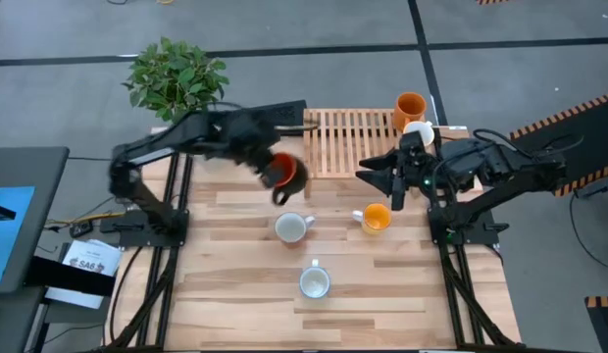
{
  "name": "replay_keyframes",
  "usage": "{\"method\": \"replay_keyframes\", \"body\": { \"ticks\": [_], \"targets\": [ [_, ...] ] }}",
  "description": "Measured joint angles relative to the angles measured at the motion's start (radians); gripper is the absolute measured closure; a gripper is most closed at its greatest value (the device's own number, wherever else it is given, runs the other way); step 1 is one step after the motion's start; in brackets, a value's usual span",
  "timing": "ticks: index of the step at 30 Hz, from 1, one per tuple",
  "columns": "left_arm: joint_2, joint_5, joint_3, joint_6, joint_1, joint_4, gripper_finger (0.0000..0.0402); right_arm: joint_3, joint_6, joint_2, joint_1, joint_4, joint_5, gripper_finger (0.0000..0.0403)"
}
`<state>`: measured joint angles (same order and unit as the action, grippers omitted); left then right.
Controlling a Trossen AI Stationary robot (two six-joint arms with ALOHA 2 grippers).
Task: Place coffee mugs
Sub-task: Put the black mug on the shelf
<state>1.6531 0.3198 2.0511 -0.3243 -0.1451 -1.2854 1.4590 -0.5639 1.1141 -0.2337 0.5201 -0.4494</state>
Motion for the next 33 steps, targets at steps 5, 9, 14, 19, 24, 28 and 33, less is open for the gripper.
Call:
{"method": "replay_keyframes", "body": {
  "ticks": [5, 9, 14, 19, 24, 28, 33],
  "targets": [
    [0.156, 0.022, 0.18, 0.096, -0.043, 0.085, 0.0401, 0.0, 0.0, 0.0, 0.0, -0.027, -0.031, 0.0194],
    [0.264, 0.015, 0.265, 0.143, -0.071, 0.068, 0.0401, 0.0, 0.013, 0.0, 0.0, -0.046, -0.031, 0.0194],
    [0.343, 0.015, 0.292, 0.153, -0.109, 0.071, 0.0401, 0.0, 0.015, 0.0, 0.0, -0.059, -0.031, 0.0194],
    [0.391, 0.004, 0.294, 0.154, -0.135, 0.095, 0.0401, 0.0, 0.015, 0.0, 0.0, -0.064, -0.031, 0.0194],
    [0.393, -0.009, 0.274, 0.159, -0.143, 0.128, 0.0395, 0.0, 0.015, 0.0, 0.0, -0.065, -0.031, 0.0194],
    [0.395, 0.005, 0.271, 0.163, -0.141, 0.165, 0.0379, 0.0, 0.015, 0.0, 0.0, -0.065, -0.031, 0.0194],
    [0.396, -0.005, 0.269, 0.192, -0.141, 0.207, 0.0362, 0.0, 0.015, 0.0, 0.0, -0.065, -0.031, 0.0194]
  ]
}}
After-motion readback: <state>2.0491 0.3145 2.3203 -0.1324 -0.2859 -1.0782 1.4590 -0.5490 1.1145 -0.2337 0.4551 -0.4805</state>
